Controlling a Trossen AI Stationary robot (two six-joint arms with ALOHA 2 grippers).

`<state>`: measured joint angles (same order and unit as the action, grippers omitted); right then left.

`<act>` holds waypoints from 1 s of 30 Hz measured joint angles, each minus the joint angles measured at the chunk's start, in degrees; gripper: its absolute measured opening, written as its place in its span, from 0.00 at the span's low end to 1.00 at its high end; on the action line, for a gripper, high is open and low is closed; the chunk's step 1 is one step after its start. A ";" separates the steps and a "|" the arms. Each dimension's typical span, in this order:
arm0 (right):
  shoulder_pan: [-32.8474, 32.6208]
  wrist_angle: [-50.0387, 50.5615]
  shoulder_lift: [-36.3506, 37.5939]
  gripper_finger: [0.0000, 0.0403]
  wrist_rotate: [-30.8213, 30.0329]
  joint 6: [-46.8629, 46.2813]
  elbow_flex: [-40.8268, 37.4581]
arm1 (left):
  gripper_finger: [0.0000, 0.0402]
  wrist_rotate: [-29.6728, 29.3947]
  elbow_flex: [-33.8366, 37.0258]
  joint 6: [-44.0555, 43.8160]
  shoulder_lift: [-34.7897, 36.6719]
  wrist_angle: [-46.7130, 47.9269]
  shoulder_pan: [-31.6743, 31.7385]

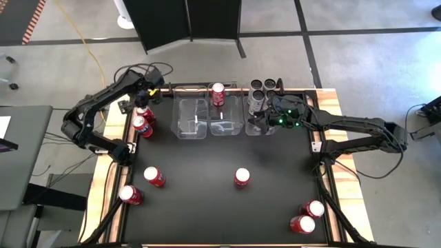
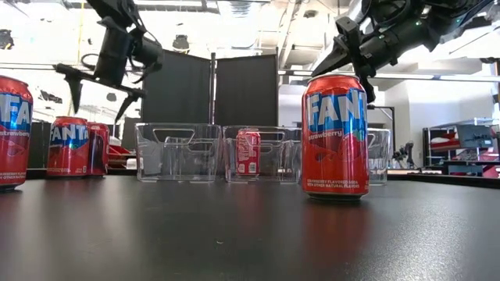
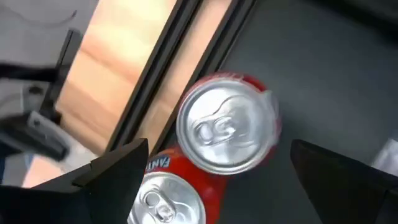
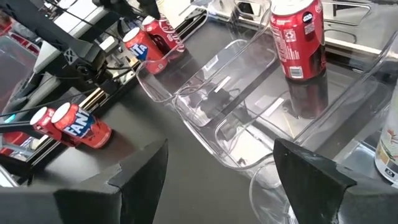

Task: Sort soda cans
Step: Put the top red-white soda can into the center transparent bin

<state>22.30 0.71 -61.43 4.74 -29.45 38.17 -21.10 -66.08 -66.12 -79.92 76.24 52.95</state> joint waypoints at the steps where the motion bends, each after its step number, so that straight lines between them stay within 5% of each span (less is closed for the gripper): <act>1: -0.16 0.02 -0.02 0.77 0.01 0.05 0.00 | 0.96 0.02 1.18 -1.28 0.00 -1.17 0.00; 17: -0.15 0.16 0.00 0.77 1.94 0.59 0.00 | 0.96 -3.22 7.01 1.35 -0.02 -16.38 0.16; 26: -0.16 0.16 -0.01 0.77 1.96 -0.72 0.00 | 0.72 -5.42 7.01 4.73 -0.02 -17.41 0.20; 30: -0.19 0.16 0.00 0.77 1.98 -1.97 0.00 | 0.72 -5.19 7.01 7.94 -0.02 -17.96 0.17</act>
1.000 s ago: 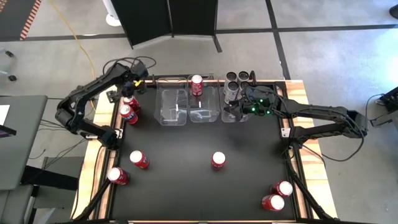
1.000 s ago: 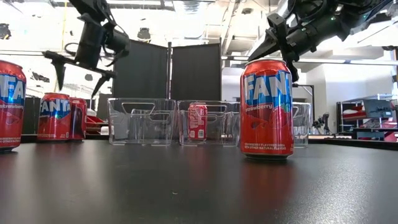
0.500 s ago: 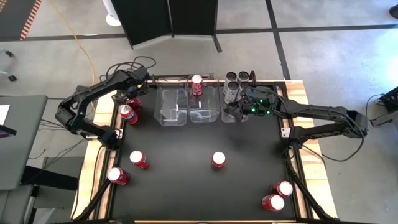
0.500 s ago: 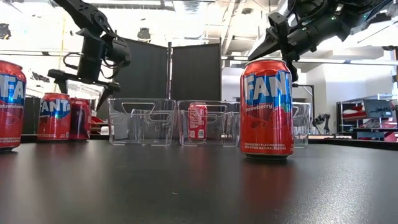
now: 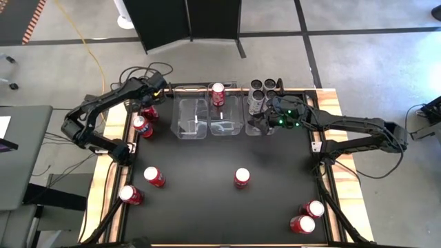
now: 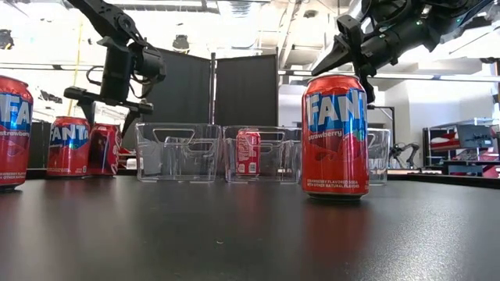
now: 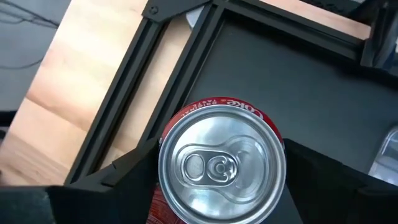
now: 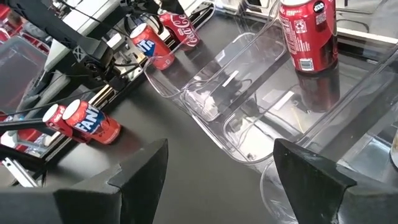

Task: Sort soda cans
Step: Put the top red-white soda can into the center transparent bin

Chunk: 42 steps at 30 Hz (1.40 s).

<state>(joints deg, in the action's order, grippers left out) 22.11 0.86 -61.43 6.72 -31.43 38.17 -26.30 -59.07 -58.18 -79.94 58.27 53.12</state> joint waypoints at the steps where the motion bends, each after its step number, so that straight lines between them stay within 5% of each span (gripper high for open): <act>1: 0.00 0.00 0.00 0.77 0.00 -0.28 0.00 | 0.72 0.32 0.00 1.27 0.00 -0.25 0.01; 13: -4.56 -0.02 -0.02 0.77 0.00 -3.34 0.00 | 0.72 6.03 -3.48 11.47 0.07 3.60 -3.10; 28: -6.38 -0.12 0.00 0.77 -0.45 -5.68 0.00 | 0.72 2.97 -25.69 20.60 0.22 20.42 -13.57; 42: -6.75 -10.94 0.00 0.77 0.38 -7.84 0.00 | 0.72 6.42 -33.05 22.04 0.26 26.59 -33.13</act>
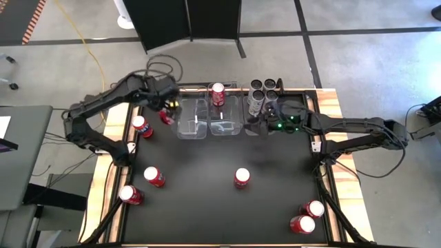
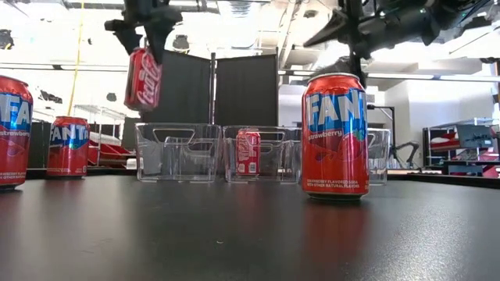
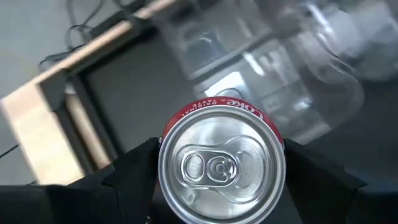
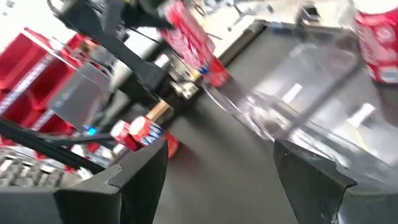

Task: Sort soda cans
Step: Put the top red-white soda can into the center transparent bin

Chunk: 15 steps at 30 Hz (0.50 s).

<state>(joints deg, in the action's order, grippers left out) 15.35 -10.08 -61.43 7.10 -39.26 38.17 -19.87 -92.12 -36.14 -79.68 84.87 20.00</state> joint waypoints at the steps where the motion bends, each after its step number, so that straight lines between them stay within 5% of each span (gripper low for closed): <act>1: 0.00 -1.46 0.00 0.77 0.14 0.16 0.00 | 0.72 0.57 0.00 -0.83 0.00 -0.24 -1.70; 15: -6.08 -18.92 0.00 0.77 1.26 13.91 0.00 | 0.72 0.59 0.62 -8.75 -1.34 -7.43 -19.43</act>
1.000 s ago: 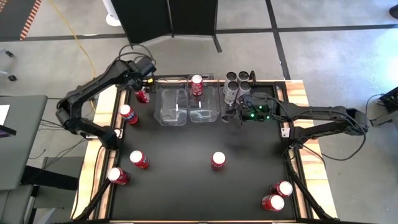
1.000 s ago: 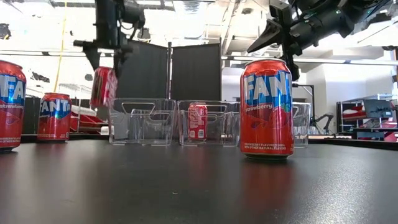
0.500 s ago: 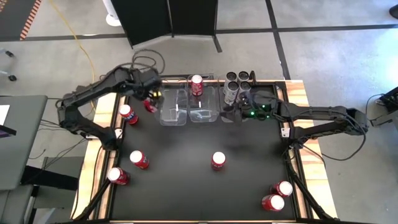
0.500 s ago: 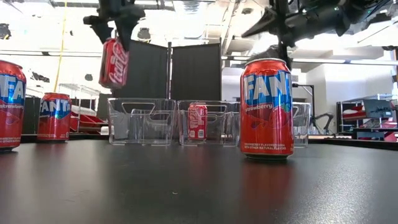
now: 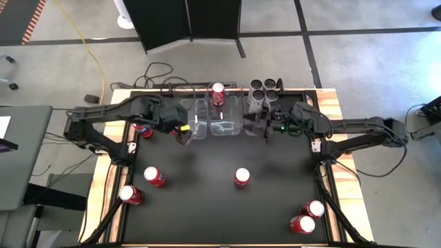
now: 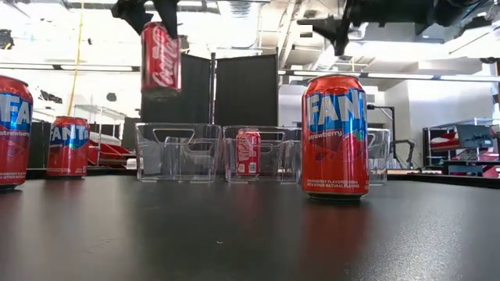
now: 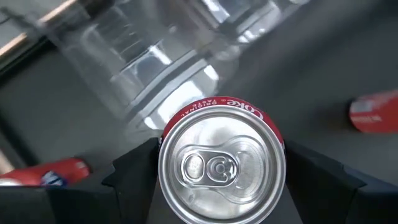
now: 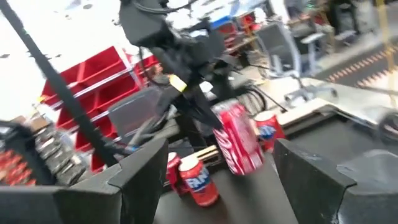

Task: Sort soda cans
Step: Put the top red-white soda can into the center transparent bin

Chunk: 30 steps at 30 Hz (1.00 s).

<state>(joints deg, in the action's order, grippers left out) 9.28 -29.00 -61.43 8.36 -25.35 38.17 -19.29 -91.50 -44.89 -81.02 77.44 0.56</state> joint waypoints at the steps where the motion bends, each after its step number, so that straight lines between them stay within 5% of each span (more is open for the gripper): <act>1: -0.68 -0.29 0.00 0.77 0.02 0.21 0.00 | 0.72 0.00 0.02 0.17 -0.82 -0.66 -1.10; 14: -6.65 14.81 -0.59 0.74 -0.72 -8.72 0.00 | 0.72 2.54 0.02 1.63 -15.31 -6.80 -8.11; 23: -12.12 20.35 -1.41 0.74 -11.87 -7.22 0.00 | 0.72 2.53 0.06 14.63 -23.36 -24.16 -8.44; 30: -13.07 25.16 -1.64 0.74 -13.07 -5.93 0.00 | 0.72 2.55 0.06 22.30 -26.76 -29.43 -6.62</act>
<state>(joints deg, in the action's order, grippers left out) -3.79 -3.85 -63.07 -4.71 -31.28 38.17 -16.74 -91.44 -22.59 -107.78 48.00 -6.06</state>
